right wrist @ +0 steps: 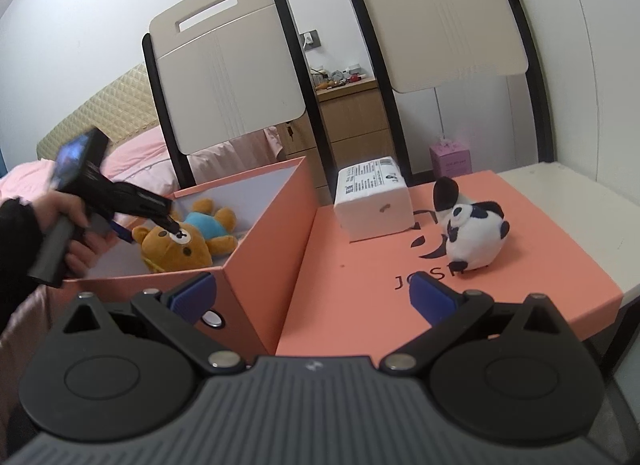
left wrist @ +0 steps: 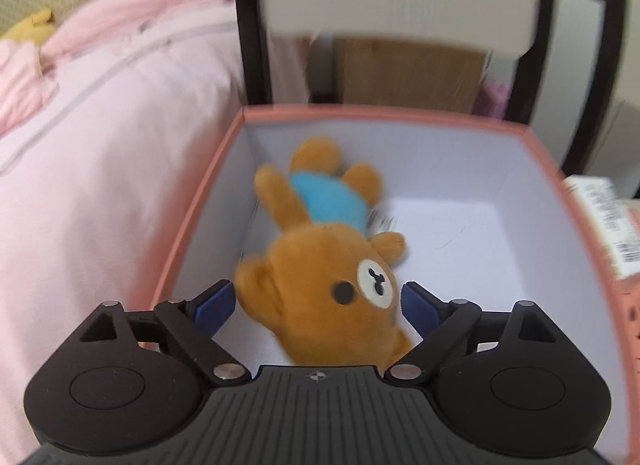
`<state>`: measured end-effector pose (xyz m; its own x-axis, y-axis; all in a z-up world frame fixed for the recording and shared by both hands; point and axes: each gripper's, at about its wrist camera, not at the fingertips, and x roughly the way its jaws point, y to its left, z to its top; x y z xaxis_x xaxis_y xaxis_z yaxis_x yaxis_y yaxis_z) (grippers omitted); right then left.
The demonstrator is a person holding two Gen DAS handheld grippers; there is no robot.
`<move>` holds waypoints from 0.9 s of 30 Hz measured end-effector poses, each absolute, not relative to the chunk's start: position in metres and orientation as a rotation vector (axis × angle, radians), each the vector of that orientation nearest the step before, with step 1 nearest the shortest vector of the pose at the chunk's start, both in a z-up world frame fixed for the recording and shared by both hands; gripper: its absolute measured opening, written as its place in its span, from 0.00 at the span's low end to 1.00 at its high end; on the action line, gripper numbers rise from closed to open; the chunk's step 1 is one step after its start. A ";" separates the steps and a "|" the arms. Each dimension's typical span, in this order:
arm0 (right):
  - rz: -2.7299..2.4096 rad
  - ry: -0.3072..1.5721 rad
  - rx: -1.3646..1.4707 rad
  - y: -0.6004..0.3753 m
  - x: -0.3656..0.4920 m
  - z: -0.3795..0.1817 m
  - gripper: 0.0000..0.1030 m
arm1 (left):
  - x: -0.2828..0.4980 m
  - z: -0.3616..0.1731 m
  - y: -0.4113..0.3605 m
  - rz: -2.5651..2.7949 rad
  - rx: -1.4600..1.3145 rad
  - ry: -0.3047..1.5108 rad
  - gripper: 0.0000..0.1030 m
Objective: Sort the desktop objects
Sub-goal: 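Carry the teddy bear into the pink box and open the left gripper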
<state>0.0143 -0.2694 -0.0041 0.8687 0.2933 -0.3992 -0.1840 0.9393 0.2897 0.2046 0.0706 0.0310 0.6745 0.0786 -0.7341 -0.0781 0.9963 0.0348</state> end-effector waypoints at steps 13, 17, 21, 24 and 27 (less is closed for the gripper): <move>0.234 0.368 0.196 -0.254 0.005 -0.002 1.00 | 0.074 0.024 0.033 0.027 0.016 0.463 0.97; 0.230 0.350 0.197 -0.252 0.007 -0.003 1.00 | 0.053 0.011 0.026 -0.023 -0.007 0.413 0.97; 0.197 0.322 0.170 -0.248 0.009 -0.003 1.00 | 0.039 0.005 0.024 -0.042 -0.007 0.353 0.97; 0.169 0.303 0.157 -0.244 0.012 -0.003 1.00 | 0.031 0.004 0.026 -0.047 0.003 0.295 0.99; 0.159 0.305 0.163 -0.241 0.018 -0.004 1.00 | 0.029 0.002 0.026 -0.035 0.005 0.267 1.00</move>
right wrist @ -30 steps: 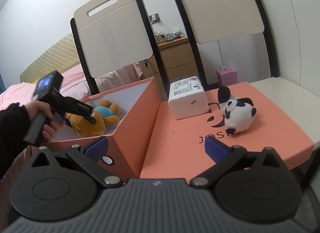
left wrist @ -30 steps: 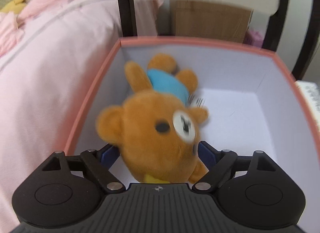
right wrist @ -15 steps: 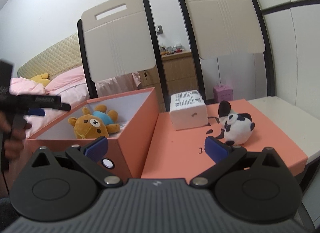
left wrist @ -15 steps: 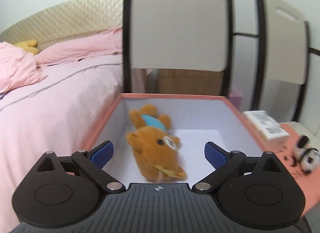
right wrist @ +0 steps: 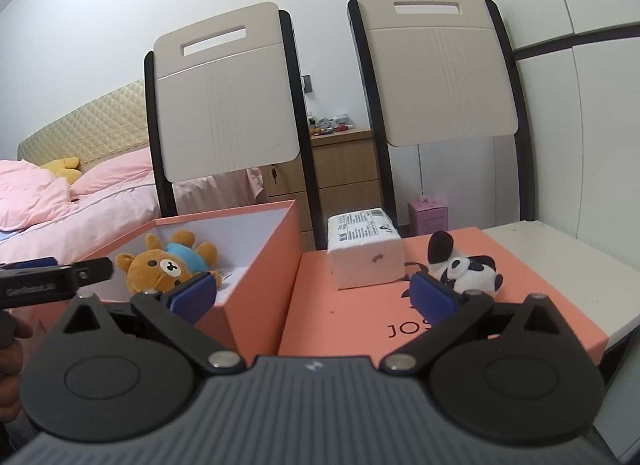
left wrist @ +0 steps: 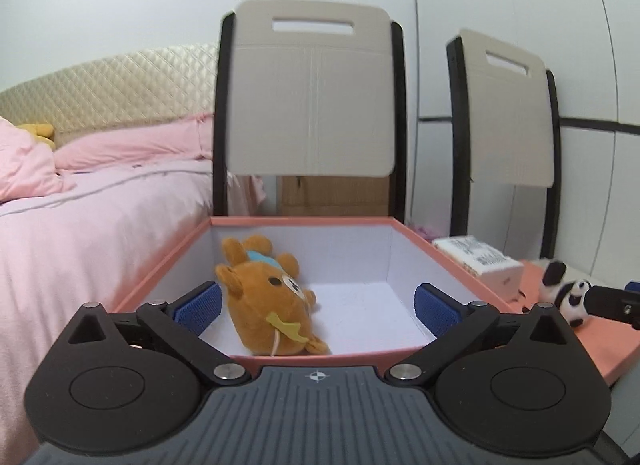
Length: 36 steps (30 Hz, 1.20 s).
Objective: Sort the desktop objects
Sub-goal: 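Carry the teddy bear into the pink box and open the left gripper, then move the right gripper toward the white tissue pack and panda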
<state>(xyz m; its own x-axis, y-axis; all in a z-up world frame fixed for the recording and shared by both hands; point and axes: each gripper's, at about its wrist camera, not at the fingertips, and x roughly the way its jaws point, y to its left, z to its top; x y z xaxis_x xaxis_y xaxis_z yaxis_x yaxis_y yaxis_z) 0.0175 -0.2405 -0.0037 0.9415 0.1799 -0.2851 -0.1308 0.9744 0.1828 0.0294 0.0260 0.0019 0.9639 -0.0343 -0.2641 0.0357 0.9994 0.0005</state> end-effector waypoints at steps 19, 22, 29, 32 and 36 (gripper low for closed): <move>0.114 0.471 0.070 -0.260 0.088 -0.002 1.00 | 0.029 -0.012 0.027 -0.031 0.003 0.310 1.00; 0.059 0.530 0.076 -0.283 0.114 -0.006 1.00 | 0.029 -0.013 0.027 -0.026 -0.001 0.312 1.00; 0.140 0.614 0.006 -0.271 0.158 -0.018 1.00 | 0.029 -0.016 0.028 -0.022 -0.002 0.315 1.00; 0.166 0.661 -0.007 -0.260 0.174 -0.031 1.00 | 0.027 -0.015 0.028 -0.026 -0.004 0.314 1.00; 0.193 0.665 -0.027 -0.251 0.191 -0.040 1.00 | 0.027 -0.015 0.027 -0.030 -0.002 0.313 1.00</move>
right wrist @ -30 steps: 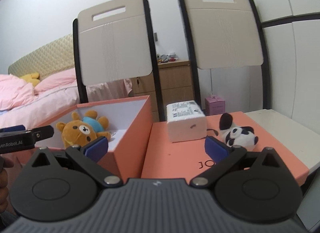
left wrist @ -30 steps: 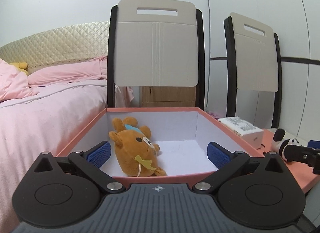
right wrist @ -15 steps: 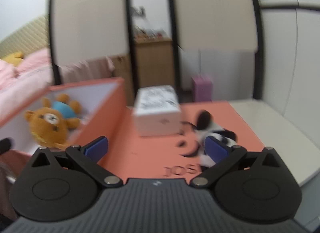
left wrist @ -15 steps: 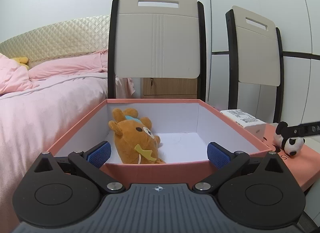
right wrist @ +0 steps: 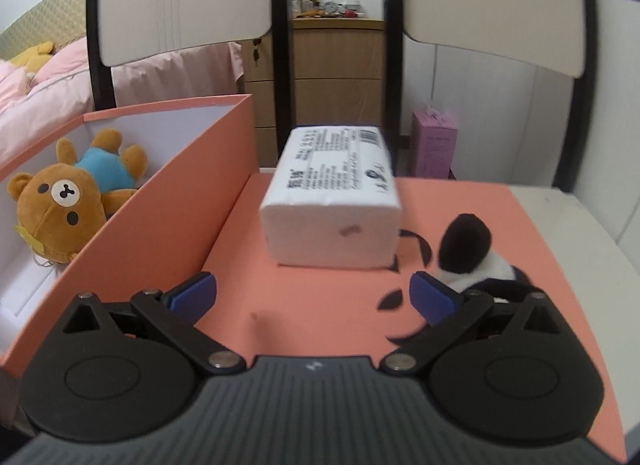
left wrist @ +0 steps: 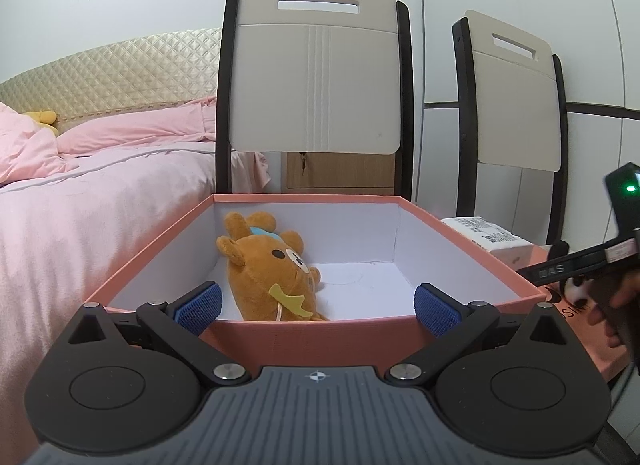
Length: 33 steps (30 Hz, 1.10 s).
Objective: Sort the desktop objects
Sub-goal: 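Move the right gripper toward the white tissue pack and panda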
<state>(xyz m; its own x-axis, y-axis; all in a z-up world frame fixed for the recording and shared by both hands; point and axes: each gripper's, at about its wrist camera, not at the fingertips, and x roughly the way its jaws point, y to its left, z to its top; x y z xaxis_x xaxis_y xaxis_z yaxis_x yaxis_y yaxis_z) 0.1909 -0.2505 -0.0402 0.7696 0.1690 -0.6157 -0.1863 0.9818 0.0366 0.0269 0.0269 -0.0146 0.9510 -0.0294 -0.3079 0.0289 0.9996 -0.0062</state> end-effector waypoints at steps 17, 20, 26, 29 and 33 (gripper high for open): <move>0.104 0.644 -0.114 -0.247 0.237 -0.058 1.00 | 0.027 -0.013 0.027 -0.038 -0.014 0.311 1.00; 0.107 0.611 -0.096 -0.264 0.239 -0.058 1.00 | 0.027 -0.013 0.027 -0.035 -0.015 0.310 1.00; 0.190 0.613 -0.004 -0.272 0.228 -0.050 1.00 | 0.027 -0.013 0.027 -0.031 -0.015 0.310 1.00; 0.247 0.601 -0.054 -0.261 0.220 -0.050 1.00 | 0.026 -0.013 0.026 -0.032 -0.013 0.310 1.00; 0.202 0.674 -0.069 -0.259 0.232 -0.063 1.00 | 0.025 -0.013 0.025 -0.035 -0.010 0.309 1.00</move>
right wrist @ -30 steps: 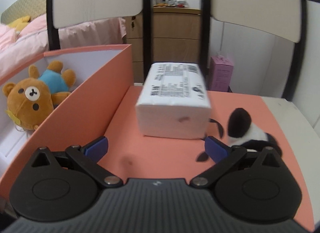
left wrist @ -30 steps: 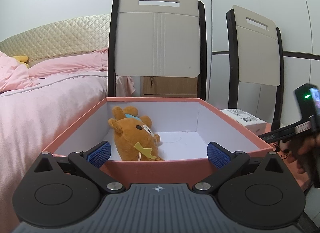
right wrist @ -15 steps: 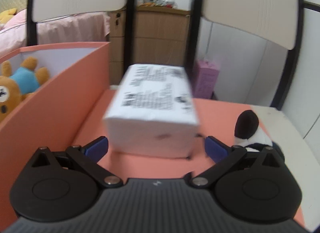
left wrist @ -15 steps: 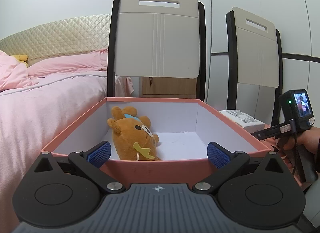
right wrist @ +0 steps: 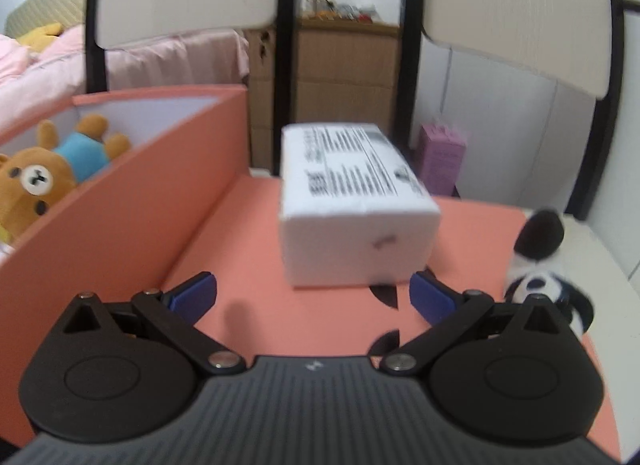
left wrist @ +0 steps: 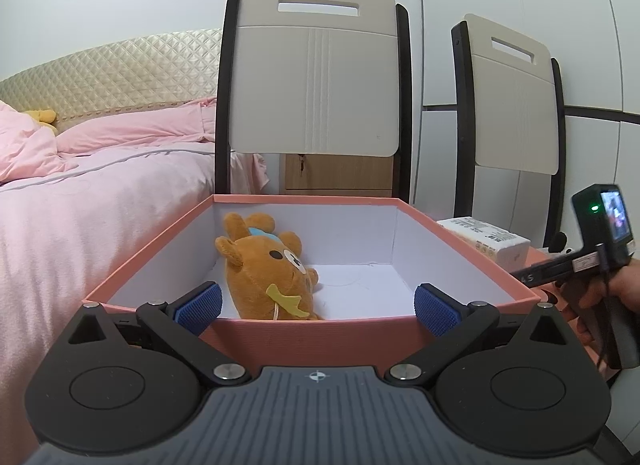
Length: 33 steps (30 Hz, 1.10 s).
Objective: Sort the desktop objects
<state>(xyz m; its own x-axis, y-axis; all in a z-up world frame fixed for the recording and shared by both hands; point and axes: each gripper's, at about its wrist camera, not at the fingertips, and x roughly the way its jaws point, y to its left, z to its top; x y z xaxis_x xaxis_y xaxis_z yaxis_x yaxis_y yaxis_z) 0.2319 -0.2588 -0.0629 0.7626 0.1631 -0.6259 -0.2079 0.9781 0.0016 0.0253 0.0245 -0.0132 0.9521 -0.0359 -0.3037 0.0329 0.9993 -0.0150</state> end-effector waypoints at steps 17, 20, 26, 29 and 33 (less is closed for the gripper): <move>0.171 0.737 -0.030 -0.266 0.269 -0.071 1.00 | 0.025 -0.013 0.024 -0.038 -0.012 0.310 1.00; 0.173 0.737 -0.030 -0.266 0.268 -0.071 1.00 | 0.024 -0.012 0.028 -0.042 -0.014 0.311 1.00; 0.184 0.737 -0.029 -0.281 0.269 -0.072 1.00 | 0.023 -0.010 0.030 -0.038 -0.015 0.306 1.00; 0.181 0.737 -0.029 -0.282 0.267 -0.072 1.00 | 0.024 -0.011 0.030 -0.033 -0.015 0.310 1.00; 0.179 0.737 -0.030 -0.282 0.267 -0.072 1.00 | 0.023 -0.010 0.032 -0.032 -0.028 0.308 1.00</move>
